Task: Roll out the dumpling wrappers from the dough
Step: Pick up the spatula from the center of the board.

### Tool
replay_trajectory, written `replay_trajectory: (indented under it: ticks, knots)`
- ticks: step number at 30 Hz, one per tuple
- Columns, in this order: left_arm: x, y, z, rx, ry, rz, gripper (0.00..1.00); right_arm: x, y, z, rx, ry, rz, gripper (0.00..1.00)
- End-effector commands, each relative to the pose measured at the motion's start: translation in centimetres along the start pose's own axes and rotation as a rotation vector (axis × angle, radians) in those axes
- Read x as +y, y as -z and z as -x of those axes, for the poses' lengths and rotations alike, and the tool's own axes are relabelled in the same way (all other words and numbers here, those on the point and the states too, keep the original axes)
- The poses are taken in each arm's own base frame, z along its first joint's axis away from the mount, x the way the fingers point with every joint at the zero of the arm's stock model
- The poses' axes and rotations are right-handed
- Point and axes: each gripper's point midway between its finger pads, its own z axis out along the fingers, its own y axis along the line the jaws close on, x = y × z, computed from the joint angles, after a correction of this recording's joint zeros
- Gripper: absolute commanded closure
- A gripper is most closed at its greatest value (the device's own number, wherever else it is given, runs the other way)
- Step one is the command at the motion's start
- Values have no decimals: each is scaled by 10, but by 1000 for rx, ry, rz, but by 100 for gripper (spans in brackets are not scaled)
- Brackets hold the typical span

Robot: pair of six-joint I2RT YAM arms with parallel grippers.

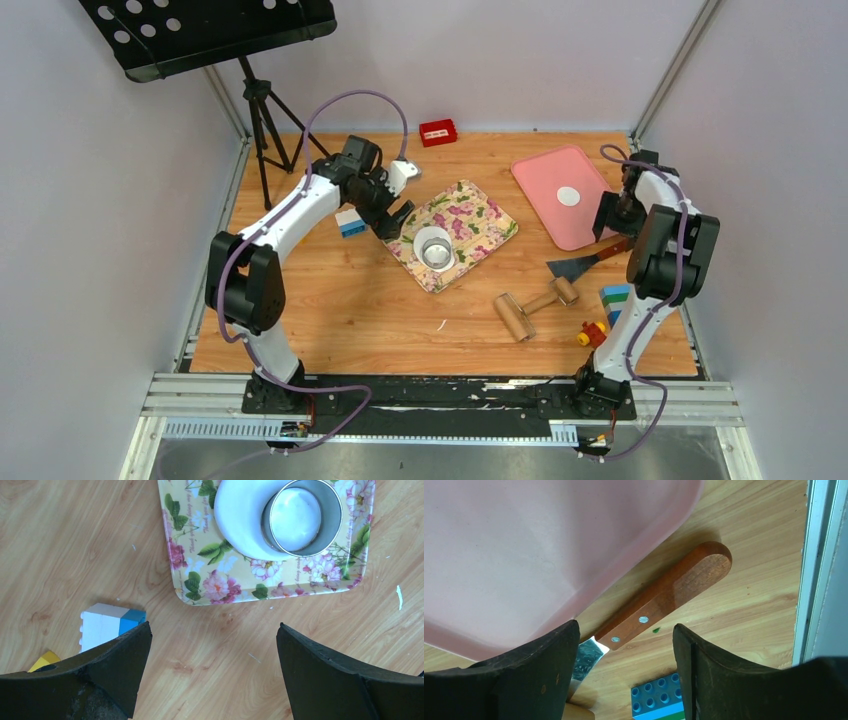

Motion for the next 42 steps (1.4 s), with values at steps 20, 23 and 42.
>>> replay_trajectory:
  ticks: [20,23,42]
  knots:
    - [-1,32,19,-42,-66,53,0,15,-24,-18,40,35,-43,51]
    - [-1,35,21,-47,-65,57,0,22,-24,-19,42,33,-9,53]
    - [-8,41,23,-49,-57,58,0,42,-17,-37,38,20,120,86]
